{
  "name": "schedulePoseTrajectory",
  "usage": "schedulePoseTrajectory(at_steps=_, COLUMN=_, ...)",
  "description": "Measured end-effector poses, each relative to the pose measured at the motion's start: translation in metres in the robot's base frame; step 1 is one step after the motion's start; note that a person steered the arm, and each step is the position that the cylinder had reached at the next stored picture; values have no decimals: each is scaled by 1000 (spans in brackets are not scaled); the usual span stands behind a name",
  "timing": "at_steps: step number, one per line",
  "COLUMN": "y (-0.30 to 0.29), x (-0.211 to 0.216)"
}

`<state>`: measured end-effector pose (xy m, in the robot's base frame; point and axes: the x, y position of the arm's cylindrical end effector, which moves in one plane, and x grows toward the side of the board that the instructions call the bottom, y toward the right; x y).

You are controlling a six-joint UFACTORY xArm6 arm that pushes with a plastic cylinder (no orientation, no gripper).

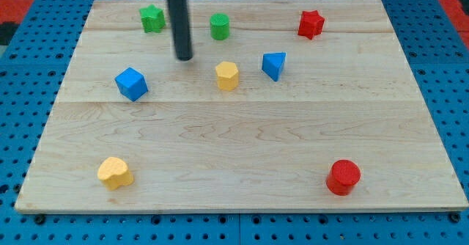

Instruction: Point your arm to the yellow heart

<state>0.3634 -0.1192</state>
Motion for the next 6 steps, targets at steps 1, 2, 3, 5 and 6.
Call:
schedulePoseTrajectory(at_steps=1, y=-96, x=21)
schedulePoseTrajectory(at_steps=2, y=-71, x=61)
schedulePoseTrajectory(at_steps=3, y=14, x=119)
schedulePoseTrajectory(at_steps=5, y=27, x=232)
schedulePoseTrajectory(at_steps=6, y=3, x=250)
